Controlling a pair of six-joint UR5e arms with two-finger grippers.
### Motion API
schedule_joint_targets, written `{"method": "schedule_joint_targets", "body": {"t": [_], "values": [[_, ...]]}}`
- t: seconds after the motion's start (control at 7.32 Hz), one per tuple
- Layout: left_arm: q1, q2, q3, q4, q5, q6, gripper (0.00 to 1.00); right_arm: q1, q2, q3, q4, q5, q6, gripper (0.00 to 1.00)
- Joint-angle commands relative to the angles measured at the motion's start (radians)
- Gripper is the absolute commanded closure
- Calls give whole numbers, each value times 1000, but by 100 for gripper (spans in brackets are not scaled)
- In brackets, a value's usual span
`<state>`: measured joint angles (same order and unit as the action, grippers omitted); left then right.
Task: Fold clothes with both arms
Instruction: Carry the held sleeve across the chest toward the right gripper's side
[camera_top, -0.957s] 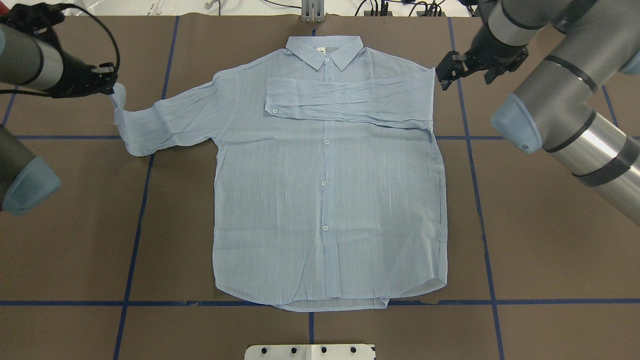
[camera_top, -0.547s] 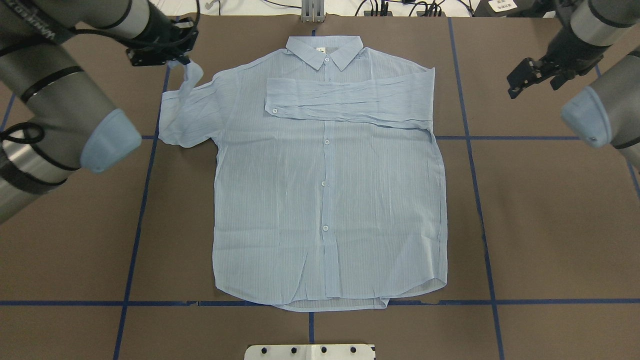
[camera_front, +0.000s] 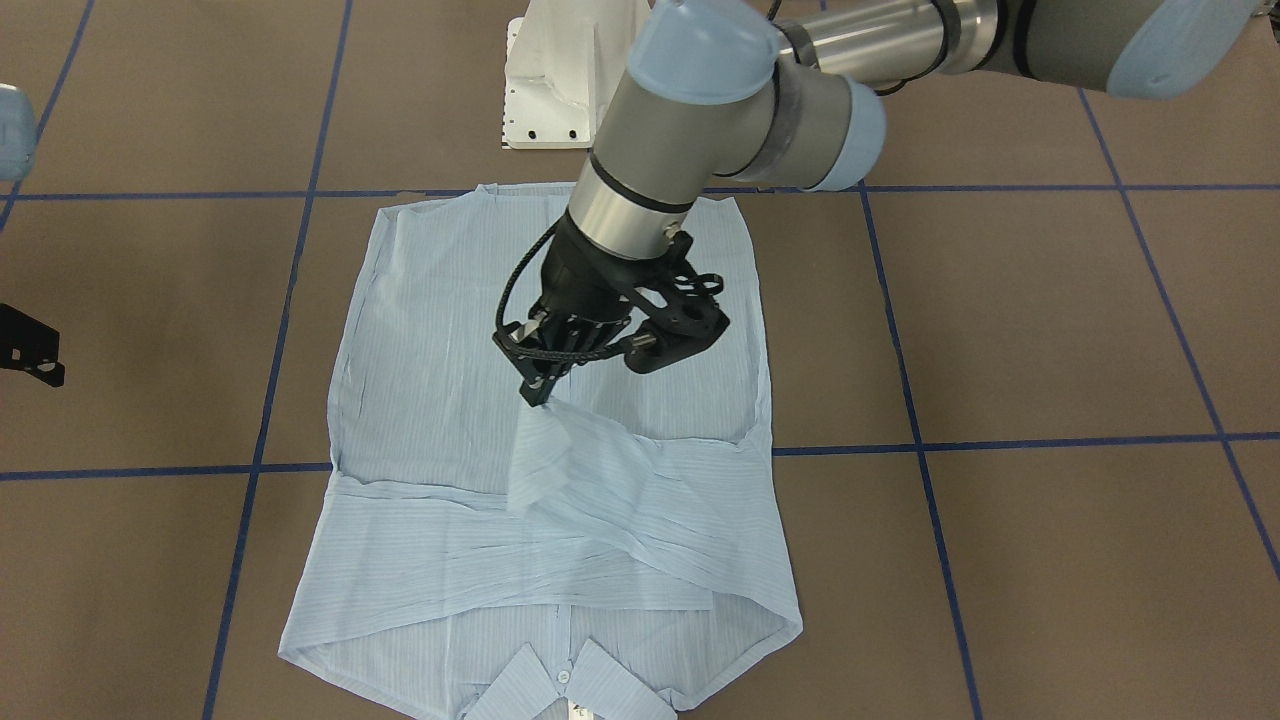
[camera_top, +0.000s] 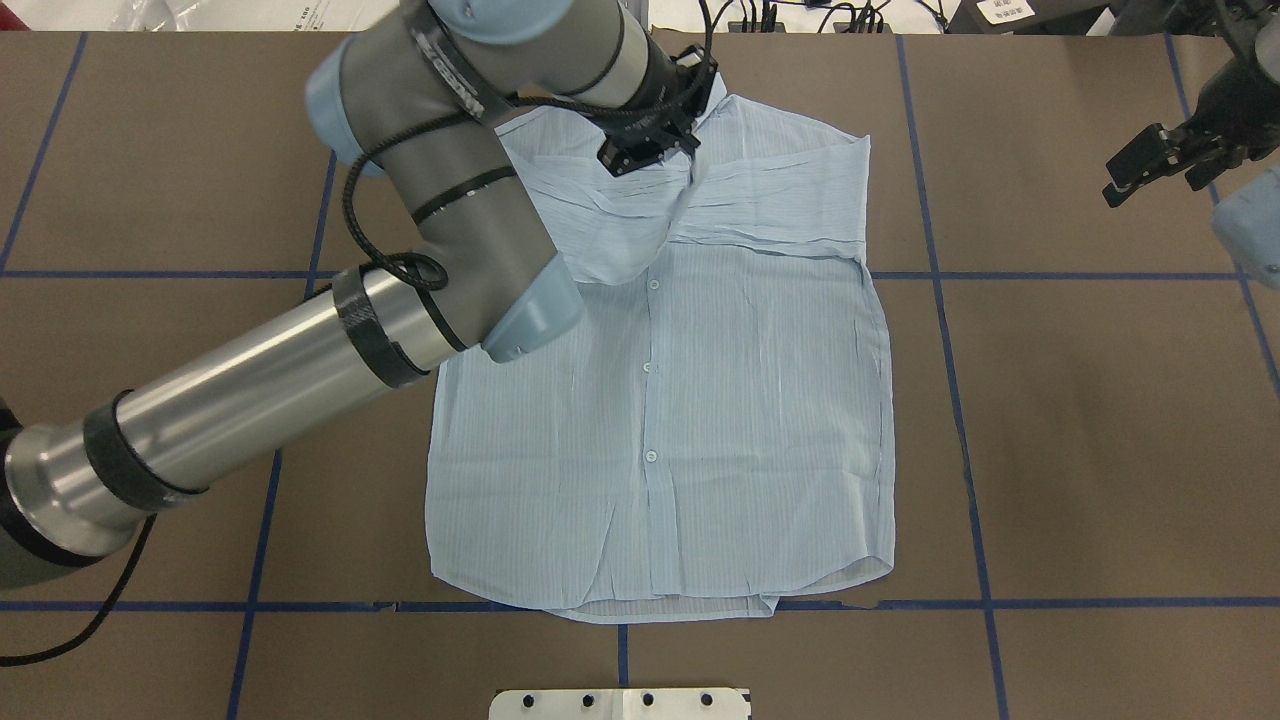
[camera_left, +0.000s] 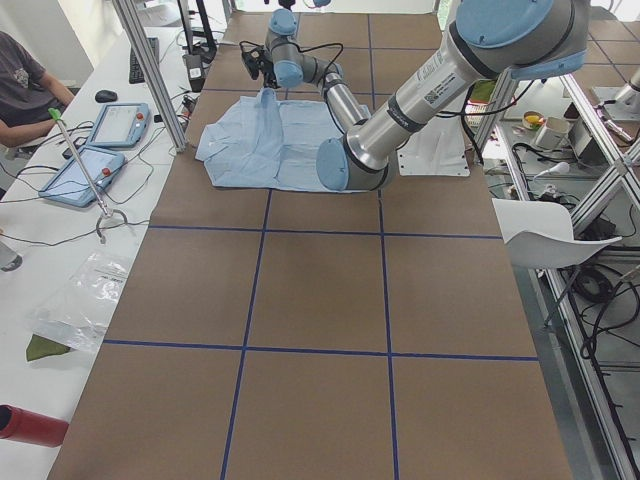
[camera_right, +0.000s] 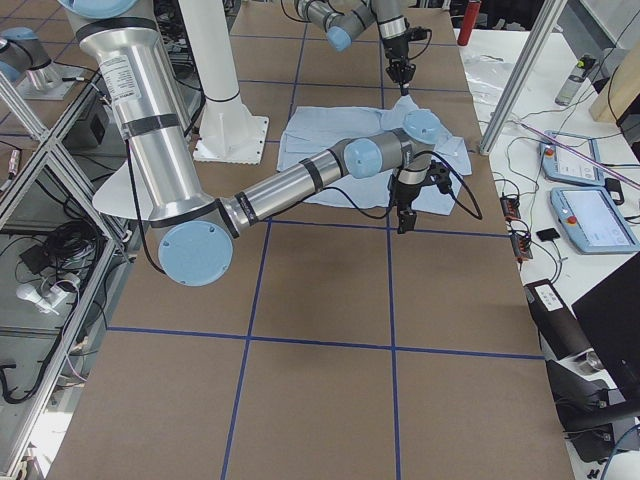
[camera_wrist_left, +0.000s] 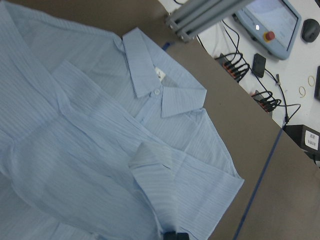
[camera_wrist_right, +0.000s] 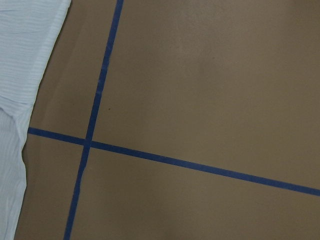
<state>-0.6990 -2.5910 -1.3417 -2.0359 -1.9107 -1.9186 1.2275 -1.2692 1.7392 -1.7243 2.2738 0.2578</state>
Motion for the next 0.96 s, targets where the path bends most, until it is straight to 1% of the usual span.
{"method": "schedule_joint_targets", "body": {"t": [0.0, 0.27, 0.41, 0.55, 0.68, 0.82], "values": [[100, 3, 74, -84, 89, -43, 100, 1, -13, -3, 0, 0, 4, 0], [137, 6, 150, -173, 136, -63, 100, 0, -19, -4, 0, 1, 8, 0], [162, 0, 156, -185, 139, -66, 100, 0, -18, -10, 2, 1, 8, 0], [215, -12, 157, -188, 156, -72, 82, 0, -18, -9, 2, 1, 9, 0], [280, -33, 156, -286, 242, -65, 1, 0, -15, -9, 2, 3, 11, 0], [289, -21, 153, -455, 296, -53, 0, 0, -9, -7, 0, 4, 11, 0]]}}
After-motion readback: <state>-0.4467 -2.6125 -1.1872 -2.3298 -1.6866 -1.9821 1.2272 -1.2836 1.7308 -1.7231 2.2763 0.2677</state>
